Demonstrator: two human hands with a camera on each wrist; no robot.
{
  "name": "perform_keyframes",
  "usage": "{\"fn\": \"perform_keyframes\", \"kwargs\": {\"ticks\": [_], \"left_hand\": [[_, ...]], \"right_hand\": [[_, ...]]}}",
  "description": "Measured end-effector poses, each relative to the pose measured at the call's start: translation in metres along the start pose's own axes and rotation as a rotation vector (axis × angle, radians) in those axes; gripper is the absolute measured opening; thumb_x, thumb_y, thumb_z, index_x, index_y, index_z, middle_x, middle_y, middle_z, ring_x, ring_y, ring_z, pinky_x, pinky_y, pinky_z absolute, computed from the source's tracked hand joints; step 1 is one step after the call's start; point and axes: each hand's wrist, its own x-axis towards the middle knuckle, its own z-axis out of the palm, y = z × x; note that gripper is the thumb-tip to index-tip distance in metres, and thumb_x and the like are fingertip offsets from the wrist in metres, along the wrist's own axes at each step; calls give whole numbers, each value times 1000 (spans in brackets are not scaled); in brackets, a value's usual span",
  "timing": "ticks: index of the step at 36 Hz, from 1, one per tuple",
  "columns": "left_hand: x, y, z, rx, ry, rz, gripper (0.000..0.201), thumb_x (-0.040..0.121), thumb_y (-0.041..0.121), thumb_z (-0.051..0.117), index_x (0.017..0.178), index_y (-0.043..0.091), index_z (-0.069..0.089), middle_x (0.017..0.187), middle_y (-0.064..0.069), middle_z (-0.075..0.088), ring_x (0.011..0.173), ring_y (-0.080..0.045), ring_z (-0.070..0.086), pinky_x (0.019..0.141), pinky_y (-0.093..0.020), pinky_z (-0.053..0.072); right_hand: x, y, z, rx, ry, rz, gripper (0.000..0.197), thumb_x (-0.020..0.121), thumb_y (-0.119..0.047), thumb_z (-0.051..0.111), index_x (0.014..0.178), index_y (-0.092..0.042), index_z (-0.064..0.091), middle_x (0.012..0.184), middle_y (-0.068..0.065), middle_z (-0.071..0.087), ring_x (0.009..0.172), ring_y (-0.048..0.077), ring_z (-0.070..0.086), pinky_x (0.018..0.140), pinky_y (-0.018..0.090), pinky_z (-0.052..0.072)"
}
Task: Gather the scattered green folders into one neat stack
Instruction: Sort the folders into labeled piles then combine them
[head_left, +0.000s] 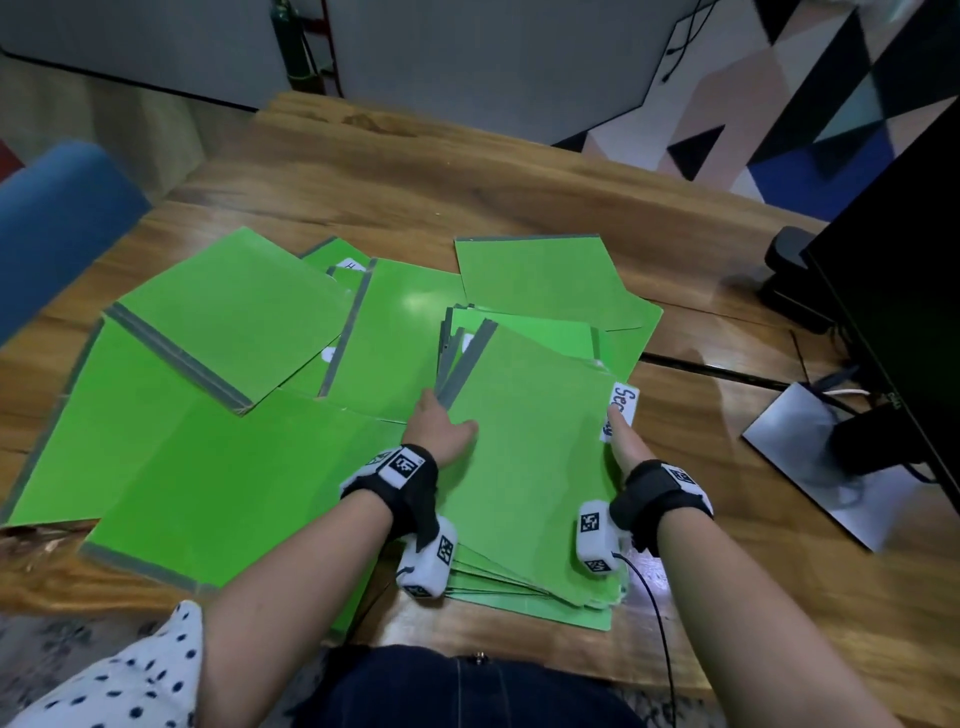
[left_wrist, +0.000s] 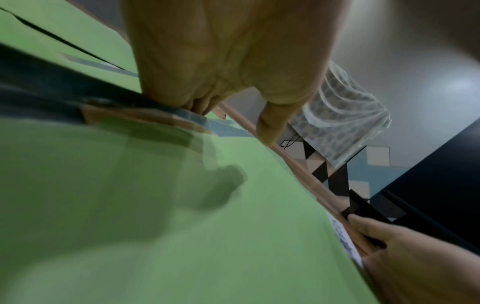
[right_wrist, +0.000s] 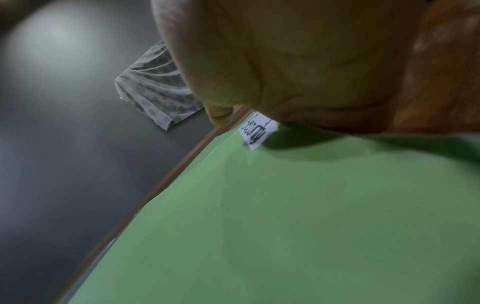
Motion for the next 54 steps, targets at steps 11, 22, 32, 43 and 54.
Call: {"fn": "perform_keyframes", "kwargs": {"ticks": [11,22,32,43,54], "left_hand": [[11,-6,-11,-157,-197,-21,83,86,50,59,150,17,19,155,-5,25,139,-27,31,111,-43,28],[32,-78,-71,834,104,98,78,72,31,71,141,33,34,156,-1,19,144,-29,15,111,-60,12],[24,-108,-94,646,110,8,104,65,30,82,148,36,19,159,7,8,144,-34,9,112,-59,17],[17,-70,-74,1124,-172,159,103,50,41,89,136,20,36,141,-1,45,136,-29,30,114,-50,23],[-3,-51,-89,1160,-150,25,29,92,8,53,119,8,62,110,-8,66,87,-21,62,82,-30,55]], "right_hand": [[12,-4,2,-154,73,108,55,83,-39,68,117,-1,50,101,12,55,83,24,52,77,31,44],[9,-8,2,-190,67,74,37,84,-39,67,90,-9,46,85,7,53,75,23,51,79,31,44],[5,-7,5,-211,104,76,40,83,-43,67,73,-14,40,74,3,48,63,17,45,83,36,46],[-2,-4,7,-287,120,41,39,87,-43,62,79,-11,42,70,3,44,67,20,47,91,38,47],[5,-4,4,-287,81,40,46,83,-44,66,102,-7,49,97,12,55,86,26,52,79,33,43]]}}
